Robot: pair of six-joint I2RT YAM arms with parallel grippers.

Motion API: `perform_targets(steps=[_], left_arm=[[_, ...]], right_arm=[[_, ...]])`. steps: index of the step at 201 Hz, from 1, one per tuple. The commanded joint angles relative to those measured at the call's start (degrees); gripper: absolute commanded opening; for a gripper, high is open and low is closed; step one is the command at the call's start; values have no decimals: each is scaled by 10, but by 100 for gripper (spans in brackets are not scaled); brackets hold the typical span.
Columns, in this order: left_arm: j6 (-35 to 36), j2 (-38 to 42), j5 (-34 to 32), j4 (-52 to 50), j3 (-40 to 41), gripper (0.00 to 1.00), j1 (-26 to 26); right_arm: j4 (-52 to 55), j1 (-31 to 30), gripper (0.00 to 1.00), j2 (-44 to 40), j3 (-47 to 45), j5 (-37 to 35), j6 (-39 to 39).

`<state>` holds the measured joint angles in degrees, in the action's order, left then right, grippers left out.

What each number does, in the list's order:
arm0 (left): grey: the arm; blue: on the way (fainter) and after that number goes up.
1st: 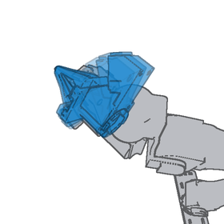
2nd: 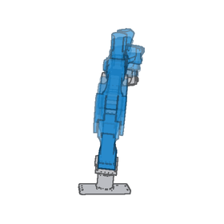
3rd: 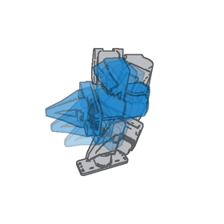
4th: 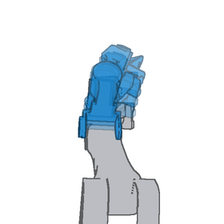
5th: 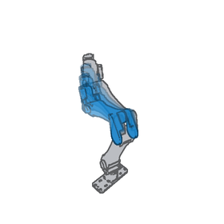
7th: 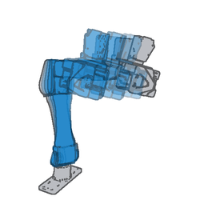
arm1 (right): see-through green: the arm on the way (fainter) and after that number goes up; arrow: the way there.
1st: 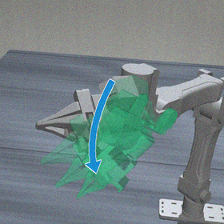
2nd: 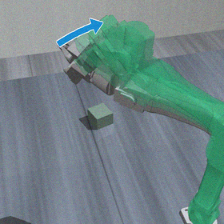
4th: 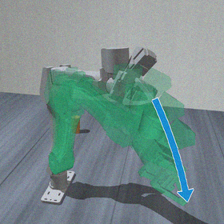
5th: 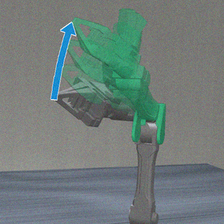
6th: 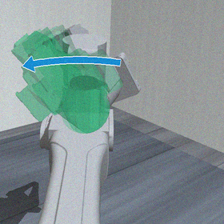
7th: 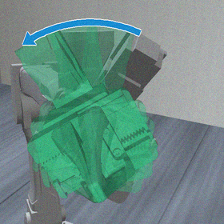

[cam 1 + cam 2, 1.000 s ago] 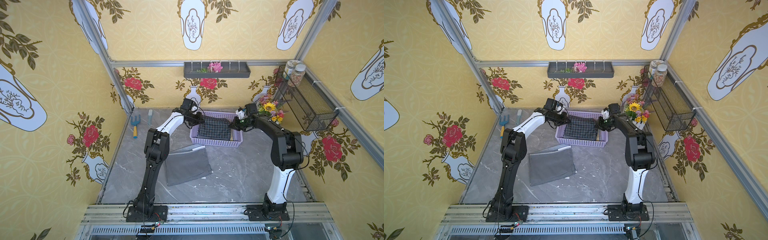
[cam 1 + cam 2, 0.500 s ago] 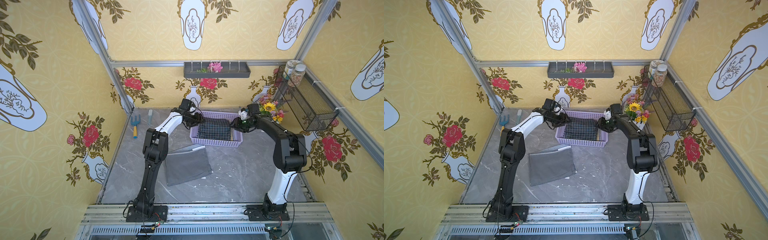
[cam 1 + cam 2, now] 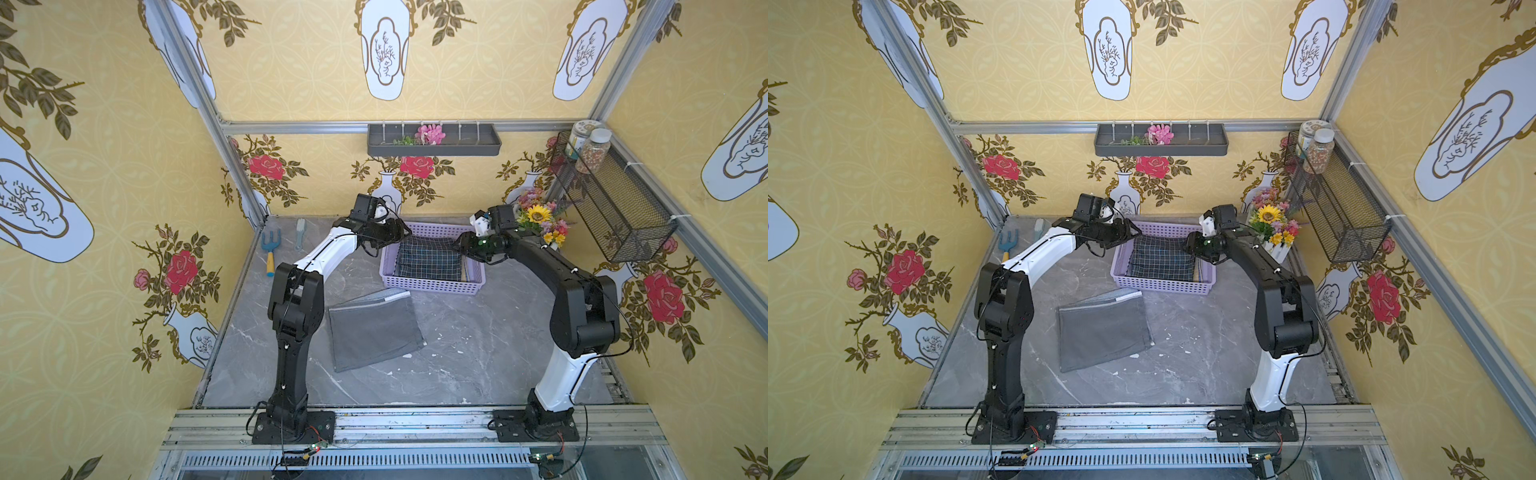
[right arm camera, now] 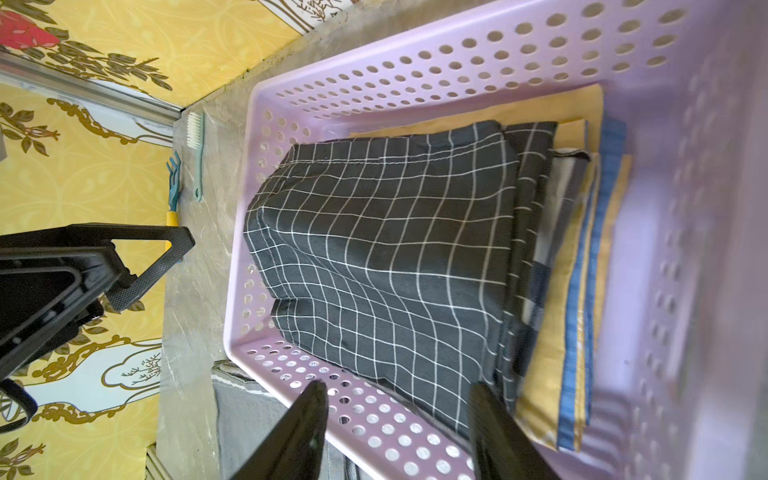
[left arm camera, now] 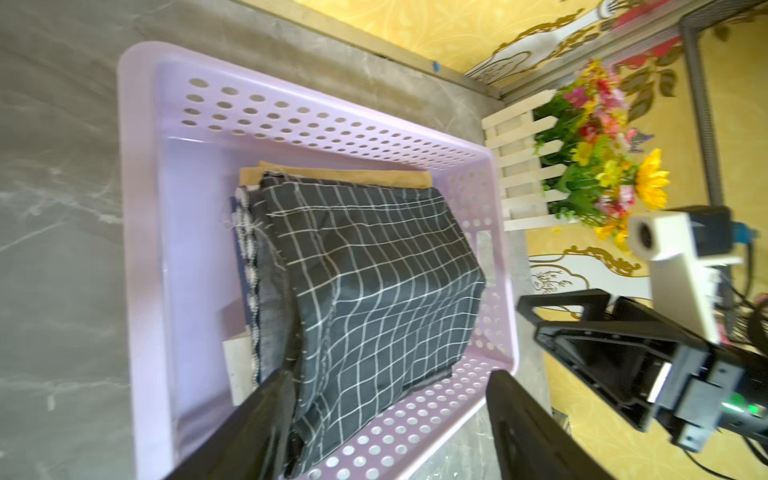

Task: Put the folded pillowcase in the basket
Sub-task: Place the pillowcase in the basket.

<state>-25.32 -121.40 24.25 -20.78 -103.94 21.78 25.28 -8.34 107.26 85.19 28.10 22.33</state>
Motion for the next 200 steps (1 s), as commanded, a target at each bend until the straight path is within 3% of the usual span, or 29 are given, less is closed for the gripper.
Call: perform_targets(steps=[1, 65, 112, 200], left_arm=[[-19, 3, 38, 86, 20, 79, 4], [-60, -33, 72, 178, 22, 79, 17], [-79, -88, 82, 191, -13, 79, 25], [-57, -111, 11, 125, 2, 79, 27]], right_arm=[[-30, -17, 58, 22, 17, 5, 17], [-57, -20, 58, 77, 39, -5, 44], [-56, -9, 58, 101, 40, -10, 52], [-48, -3, 59, 102, 28, -17, 52]])
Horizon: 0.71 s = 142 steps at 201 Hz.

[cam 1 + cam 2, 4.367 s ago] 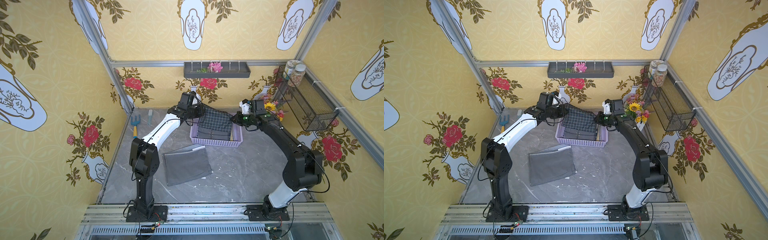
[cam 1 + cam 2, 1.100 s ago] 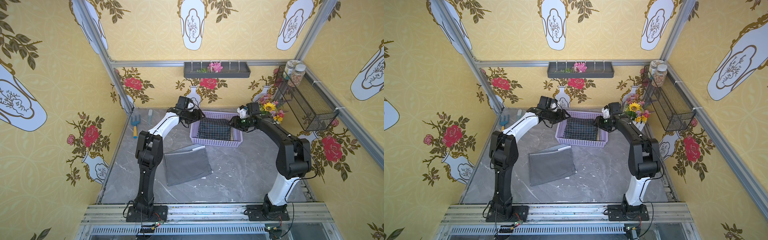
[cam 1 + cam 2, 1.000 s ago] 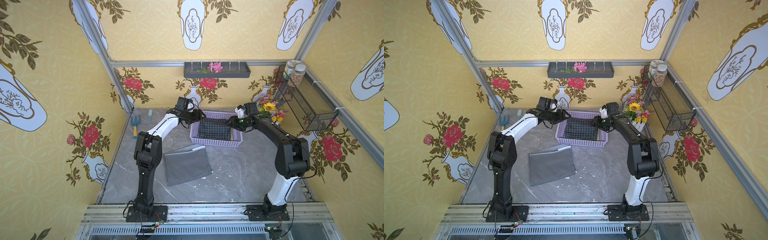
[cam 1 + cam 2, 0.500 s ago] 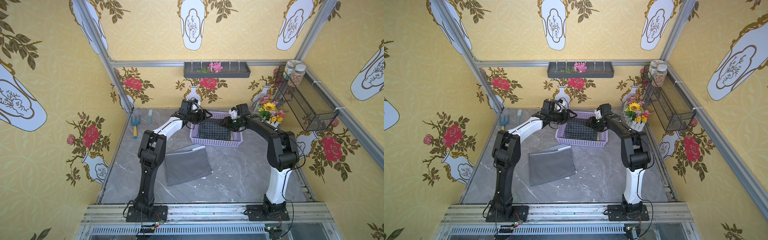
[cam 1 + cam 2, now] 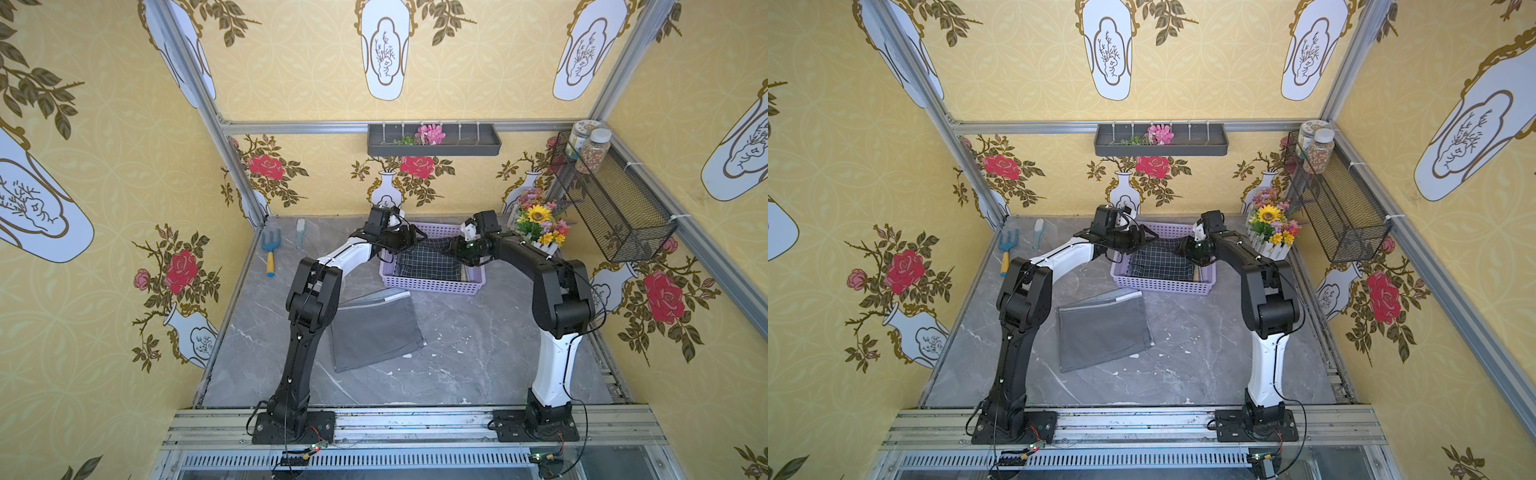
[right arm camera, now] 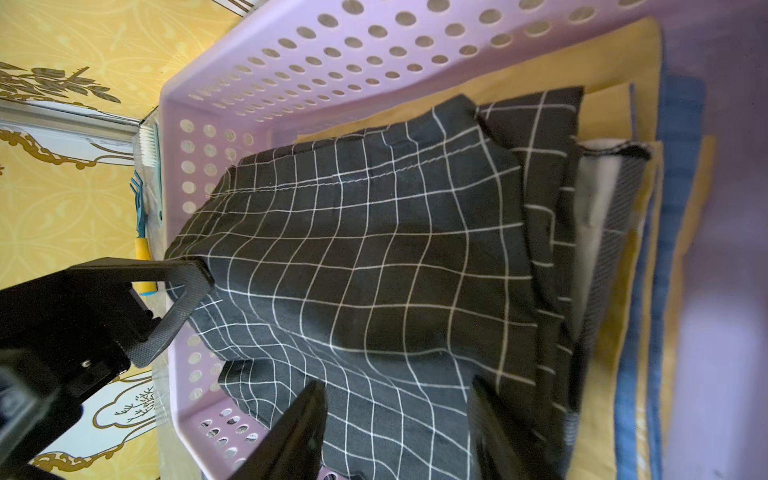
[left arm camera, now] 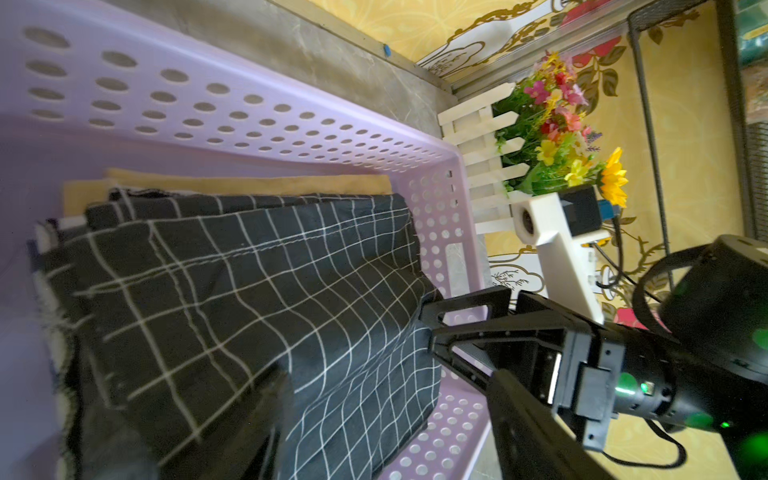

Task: Put the folded pillowcase in the basket
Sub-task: Place the pillowcase in the basket.

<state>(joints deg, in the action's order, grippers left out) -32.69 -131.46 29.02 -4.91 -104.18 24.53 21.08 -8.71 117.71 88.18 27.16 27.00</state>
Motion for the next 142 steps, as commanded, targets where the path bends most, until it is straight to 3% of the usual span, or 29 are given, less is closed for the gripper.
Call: perform_targets(steps=[1, 84, 142], left_arm=[[17, -11, -39, -35, 4, 79, -1], [23, -29, -56, -66, -15, 80, -5], [20, 36, -71, -48, 13, 87, -4]], right_arm=[[-6, 1, 59, -3, -2, -8, 5], [-2, 3, 60, -12, -1, -9, 4], [-5, 2, 60, -59, -21, -13, -1]])
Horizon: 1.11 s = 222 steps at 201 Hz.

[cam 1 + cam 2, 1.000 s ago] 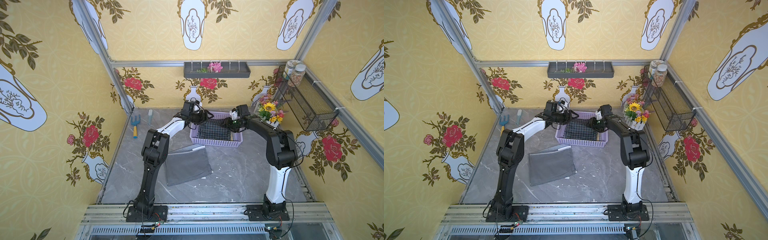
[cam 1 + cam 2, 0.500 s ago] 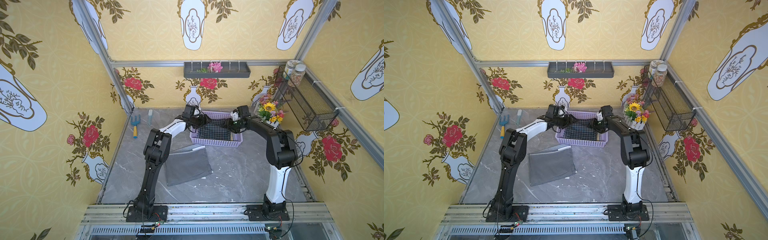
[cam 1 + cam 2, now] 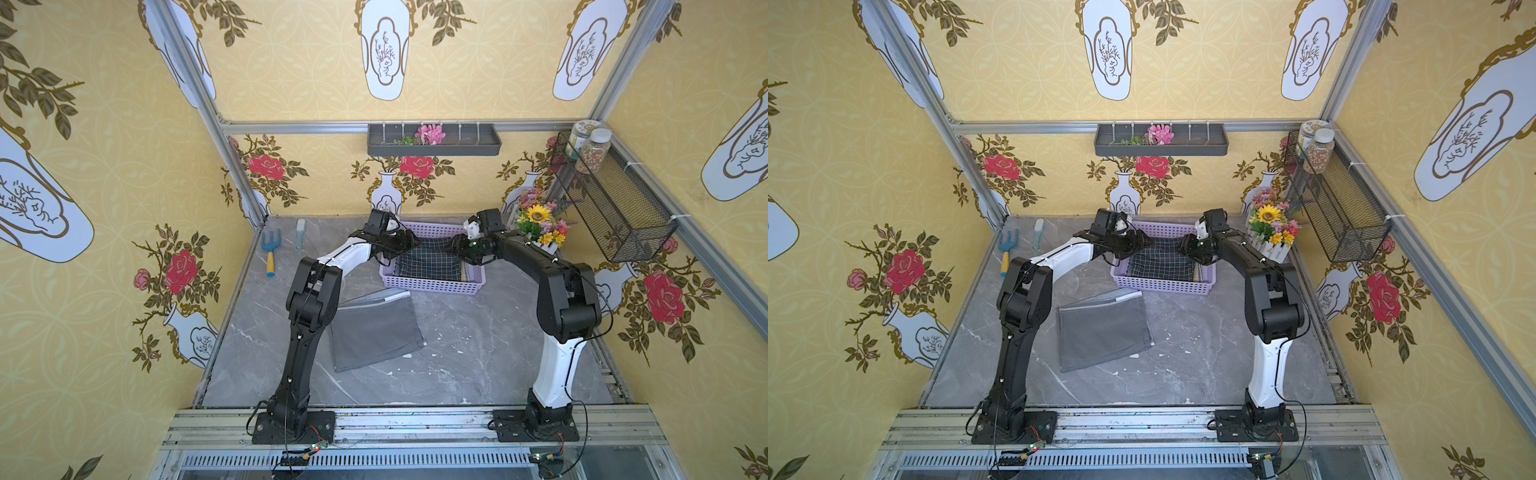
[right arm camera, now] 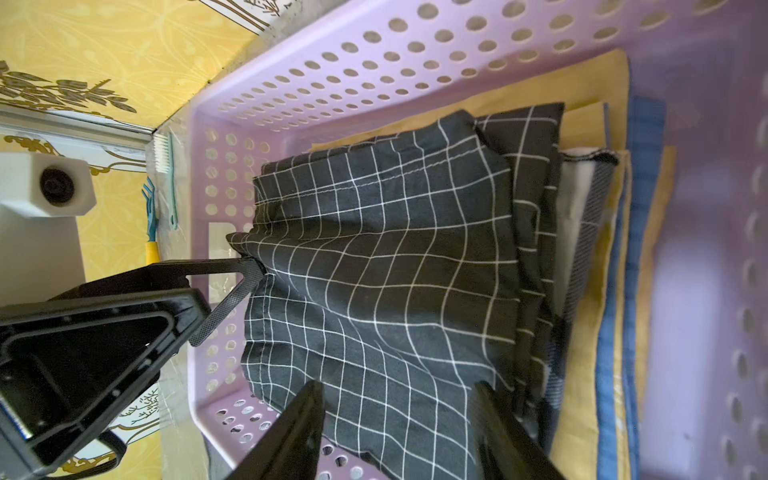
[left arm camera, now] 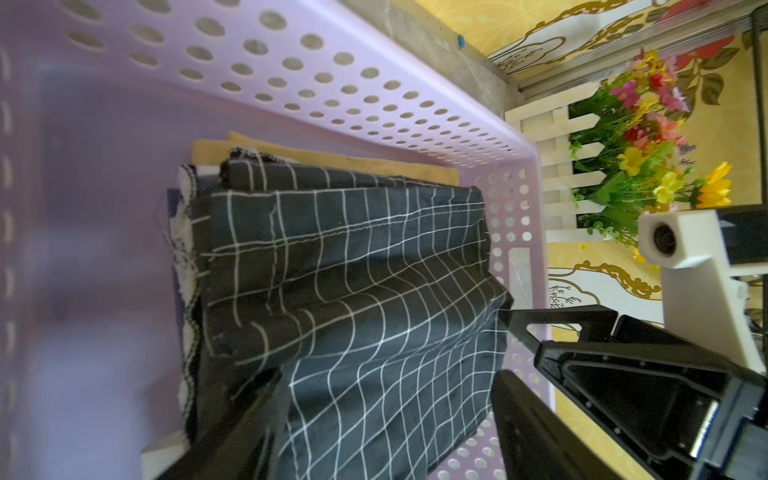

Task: Put the folded pillowcase in the basket
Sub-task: Place the pillowcase in the basket, then move the pillowcase to the center of the board.

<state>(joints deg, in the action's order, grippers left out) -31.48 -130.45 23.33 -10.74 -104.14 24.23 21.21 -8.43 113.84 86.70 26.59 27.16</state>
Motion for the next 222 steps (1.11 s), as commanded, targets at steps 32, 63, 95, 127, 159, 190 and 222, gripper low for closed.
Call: perform_targets(steps=[32, 63, 95, 127, 159, 190, 222], left_arm=[[5, 96, -39, 37, 66, 100, -2], [-5, 191, -71, 80, 169, 100, -7], [-6, 304, -124, 104, 307, 100, -12], [-2, 420, -198, 90, 436, 100, -13], [-7, 522, -260, 70, 540, 100, -14], [-18, 604, -305, 34, 614, 100, -14], [-49, 681, -324, 19, 688, 100, -14]], right_arm=[[-4, -3, 61, -61, -30, -8, -12], [4, -16, 61, -109, -64, -19, -26], [7, -51, 61, -164, -116, -42, -40], [13, -102, 61, -216, -166, -66, -44], [10, -156, 62, -254, -210, -90, -34], [2, -207, 62, -265, -246, -110, -21], [-1, -246, 62, -250, -266, -138, -7]])
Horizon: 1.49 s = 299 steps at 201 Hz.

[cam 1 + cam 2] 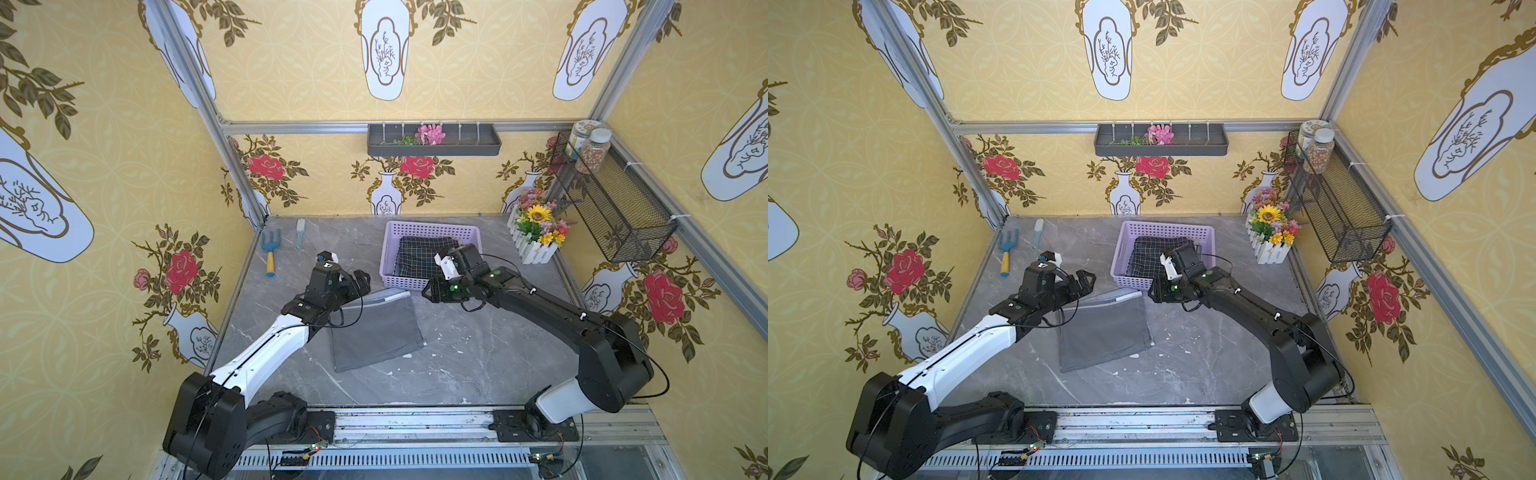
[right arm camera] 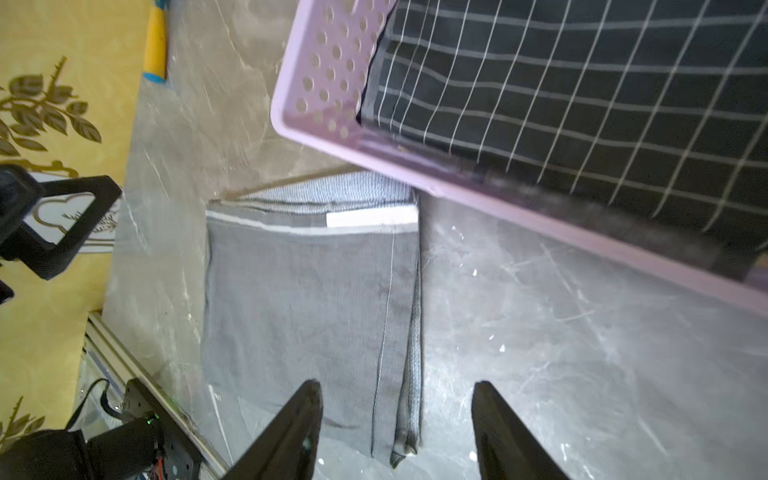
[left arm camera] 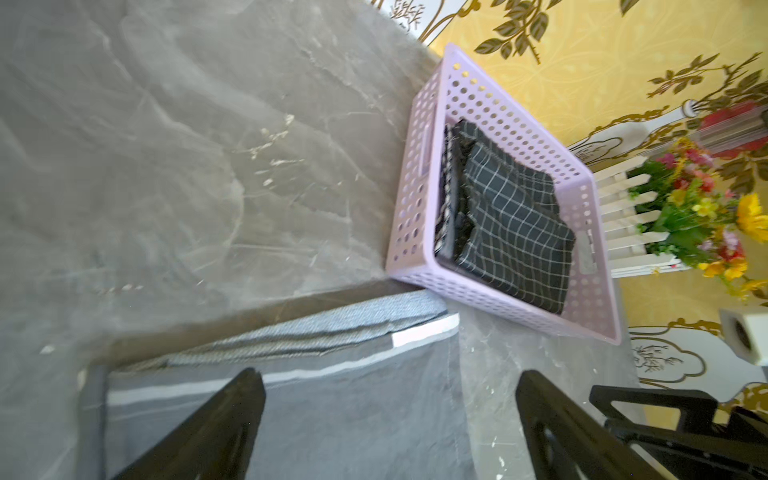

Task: Put the folded pillowcase in the basket
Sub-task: Move the pillowcase to the center of the board.

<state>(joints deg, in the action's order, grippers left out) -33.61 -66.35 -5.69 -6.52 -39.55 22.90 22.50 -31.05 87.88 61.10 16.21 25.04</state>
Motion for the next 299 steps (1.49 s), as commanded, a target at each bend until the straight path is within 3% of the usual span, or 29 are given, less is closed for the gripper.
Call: perform_targets(steps=[1, 87, 187, 299], left_arm=[[-29, 41, -35, -24, 44, 100, 0], [-100, 171, -78, -75, 155, 100, 0], [-115, 157, -69, -73, 185, 100, 0], [-115, 173, -61, -69, 196, 100, 0]], right_arm=[[-15, -21, 62, 11, -11, -36, 15], [-26, -77, 63, 69, -21, -77, 50], [-43, -92, 62, 124, -20, -68, 86], [-55, -109, 59, 208, 40, -52, 98]])
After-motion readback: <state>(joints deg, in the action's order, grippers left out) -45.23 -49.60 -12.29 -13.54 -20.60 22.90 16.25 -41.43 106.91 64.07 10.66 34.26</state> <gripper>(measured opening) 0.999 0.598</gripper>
